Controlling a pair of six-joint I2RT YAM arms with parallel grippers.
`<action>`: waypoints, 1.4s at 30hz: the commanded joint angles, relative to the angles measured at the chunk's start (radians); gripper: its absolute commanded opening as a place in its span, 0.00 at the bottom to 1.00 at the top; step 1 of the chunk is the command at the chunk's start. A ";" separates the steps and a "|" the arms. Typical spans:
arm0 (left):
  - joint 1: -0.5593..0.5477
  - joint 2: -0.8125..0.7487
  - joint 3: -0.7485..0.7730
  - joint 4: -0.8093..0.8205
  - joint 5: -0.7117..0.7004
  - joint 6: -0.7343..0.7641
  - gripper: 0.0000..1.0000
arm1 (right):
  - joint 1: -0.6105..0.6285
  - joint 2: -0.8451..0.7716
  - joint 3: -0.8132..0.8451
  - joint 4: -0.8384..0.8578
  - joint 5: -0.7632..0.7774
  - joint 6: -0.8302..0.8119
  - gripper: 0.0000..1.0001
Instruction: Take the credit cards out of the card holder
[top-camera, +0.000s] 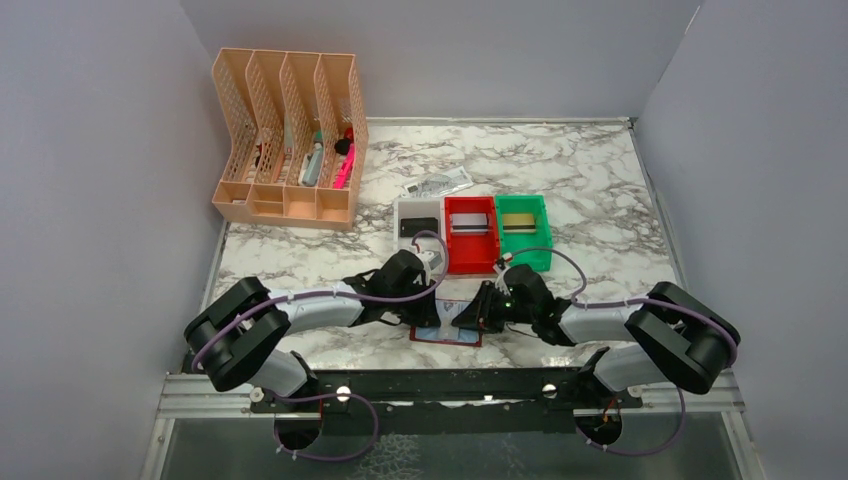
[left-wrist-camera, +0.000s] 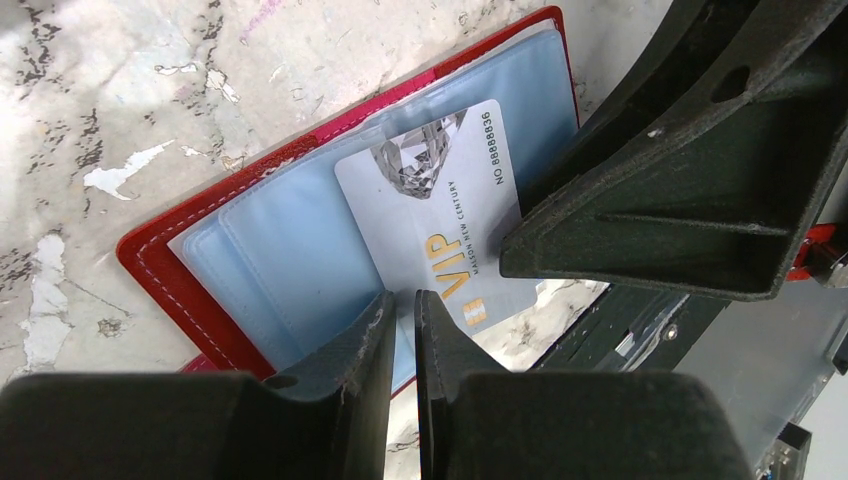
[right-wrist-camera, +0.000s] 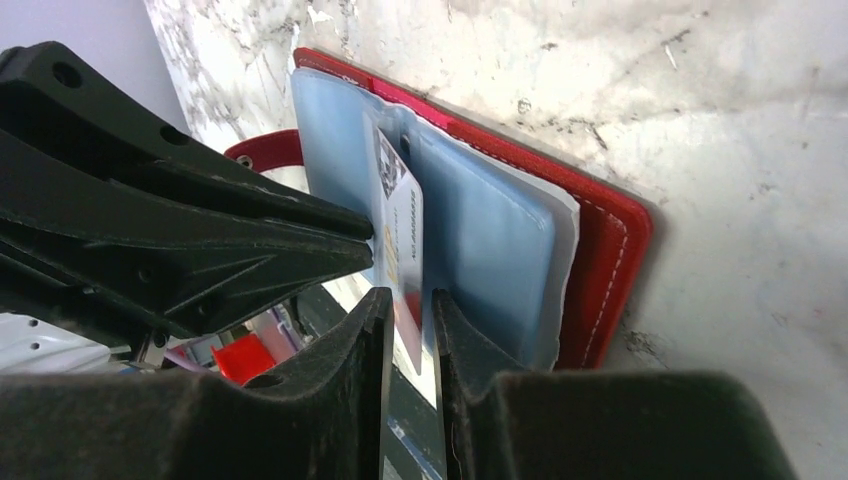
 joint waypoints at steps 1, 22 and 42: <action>-0.012 0.012 -0.036 -0.072 -0.047 0.011 0.18 | -0.003 0.028 -0.003 0.085 -0.006 0.032 0.26; -0.012 -0.007 -0.027 -0.079 -0.062 0.011 0.17 | -0.003 0.098 -0.016 0.176 -0.037 0.057 0.03; -0.011 -0.117 0.024 -0.129 -0.120 0.031 0.22 | -0.004 -0.379 0.162 -0.510 0.280 -0.244 0.01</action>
